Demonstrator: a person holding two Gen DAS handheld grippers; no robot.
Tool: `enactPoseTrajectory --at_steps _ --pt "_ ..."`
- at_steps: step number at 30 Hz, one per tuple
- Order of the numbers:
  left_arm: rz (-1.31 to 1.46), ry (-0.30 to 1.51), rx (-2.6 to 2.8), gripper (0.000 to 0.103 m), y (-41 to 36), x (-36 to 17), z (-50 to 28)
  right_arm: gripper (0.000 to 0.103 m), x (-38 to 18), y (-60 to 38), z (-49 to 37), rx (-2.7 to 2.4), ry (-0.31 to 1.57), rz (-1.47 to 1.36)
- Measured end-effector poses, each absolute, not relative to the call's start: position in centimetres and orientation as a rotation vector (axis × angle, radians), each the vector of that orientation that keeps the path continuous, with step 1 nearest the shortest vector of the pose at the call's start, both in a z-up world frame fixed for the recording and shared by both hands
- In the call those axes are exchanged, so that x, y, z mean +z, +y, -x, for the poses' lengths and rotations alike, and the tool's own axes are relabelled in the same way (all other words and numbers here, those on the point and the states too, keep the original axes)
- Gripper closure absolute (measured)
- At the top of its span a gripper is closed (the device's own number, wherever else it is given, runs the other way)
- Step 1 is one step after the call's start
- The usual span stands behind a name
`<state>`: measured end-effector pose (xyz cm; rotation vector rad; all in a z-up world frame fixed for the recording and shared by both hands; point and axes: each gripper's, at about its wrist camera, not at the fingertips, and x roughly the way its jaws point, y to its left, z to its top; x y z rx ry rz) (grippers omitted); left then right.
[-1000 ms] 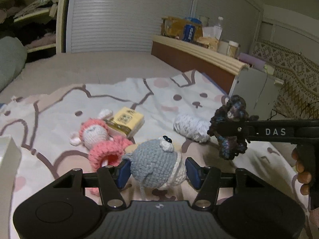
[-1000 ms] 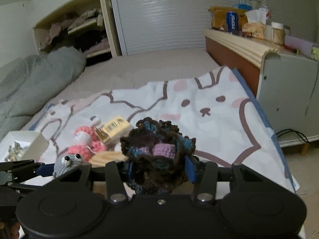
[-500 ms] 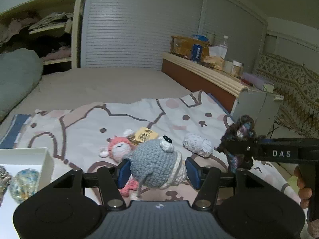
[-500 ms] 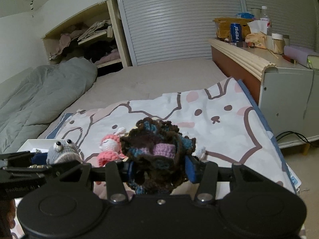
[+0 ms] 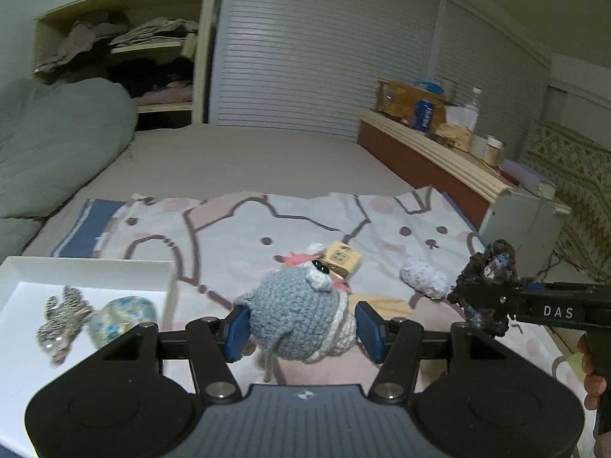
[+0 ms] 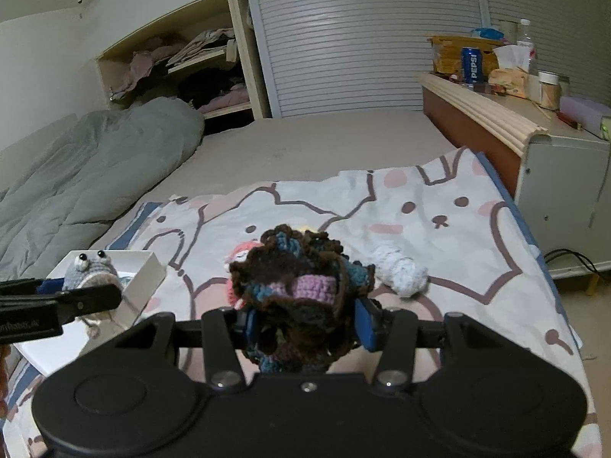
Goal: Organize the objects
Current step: 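Carry the grey mouse and dark flower over the white box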
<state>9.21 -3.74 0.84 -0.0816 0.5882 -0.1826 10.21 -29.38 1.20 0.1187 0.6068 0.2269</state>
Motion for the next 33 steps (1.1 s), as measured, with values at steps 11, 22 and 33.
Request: enactPoseTrajectory --at_steps 11,22,33 --pt "0.129 0.549 -0.052 0.045 2.5 3.3 -6.5 0.054 2.5 -23.2 -9.9 0.305 0.608 -0.136" --pt "0.22 0.529 0.116 0.045 9.5 3.4 -4.0 0.054 2.9 -15.2 -9.8 0.423 0.619 -0.103" --pt "0.272 0.539 0.222 0.044 14.0 1.8 -3.7 0.054 1.9 -8.4 -9.6 0.539 0.654 -0.07"
